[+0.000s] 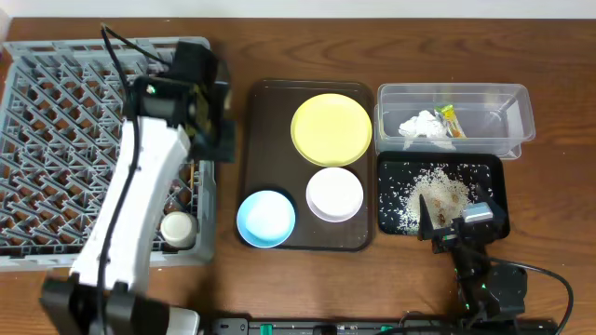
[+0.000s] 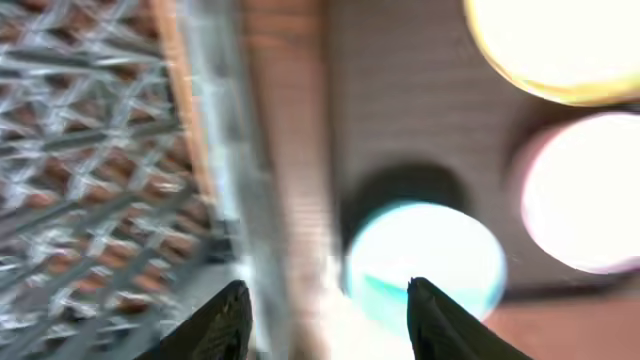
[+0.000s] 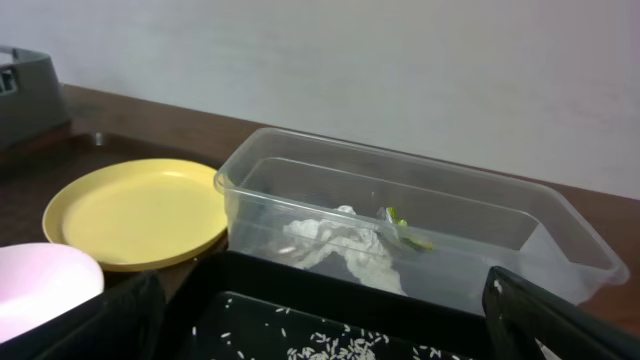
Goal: Sort waste into correct bins and load items into the dishwasher
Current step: 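Reach the left gripper to the pink bowl and grasp its rim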
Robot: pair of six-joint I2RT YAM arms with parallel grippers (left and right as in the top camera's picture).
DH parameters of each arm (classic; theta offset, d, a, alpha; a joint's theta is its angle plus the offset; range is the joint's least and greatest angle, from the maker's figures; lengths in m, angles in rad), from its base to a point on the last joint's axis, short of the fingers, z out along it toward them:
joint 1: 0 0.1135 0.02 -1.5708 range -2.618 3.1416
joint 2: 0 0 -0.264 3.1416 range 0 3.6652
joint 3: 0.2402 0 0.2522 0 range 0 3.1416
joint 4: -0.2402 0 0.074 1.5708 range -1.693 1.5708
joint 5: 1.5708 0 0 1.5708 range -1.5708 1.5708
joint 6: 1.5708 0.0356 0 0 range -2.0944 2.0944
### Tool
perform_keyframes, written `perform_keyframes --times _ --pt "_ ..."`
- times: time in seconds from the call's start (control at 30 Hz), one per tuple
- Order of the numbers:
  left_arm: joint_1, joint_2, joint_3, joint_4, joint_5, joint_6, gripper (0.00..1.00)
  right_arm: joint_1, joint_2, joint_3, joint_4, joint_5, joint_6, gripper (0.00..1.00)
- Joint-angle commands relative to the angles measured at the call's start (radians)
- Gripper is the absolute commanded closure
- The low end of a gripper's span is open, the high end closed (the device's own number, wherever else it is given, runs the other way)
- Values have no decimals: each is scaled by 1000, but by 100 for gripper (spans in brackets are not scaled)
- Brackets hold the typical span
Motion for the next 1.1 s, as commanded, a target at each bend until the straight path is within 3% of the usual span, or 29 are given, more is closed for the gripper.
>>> perform_keyframes --times 0.0,0.17,0.47,0.9,0.93,1.03,1.07 --pt "-66 0 -2 -23 95 -65 49 -2 -6 -1 -4 -2 11 1" --pt "-185 1 -83 44 96 -149 50 -2 -6 -1 -4 -2 11 1" --pt "-378 23 -318 402 85 -155 52 -2 -6 -1 -4 -2 11 1" --pt "-423 263 -359 494 63 -155 61 -2 -6 -1 -4 -2 11 1" --pt "-423 280 -359 494 72 -155 66 -2 -6 -1 -4 -2 11 1" --pt "-423 294 -357 493 78 -156 94 -2 -6 -1 -4 -2 11 1" --pt "-423 285 -352 493 78 -159 94 -2 -6 -1 -4 -2 11 1"
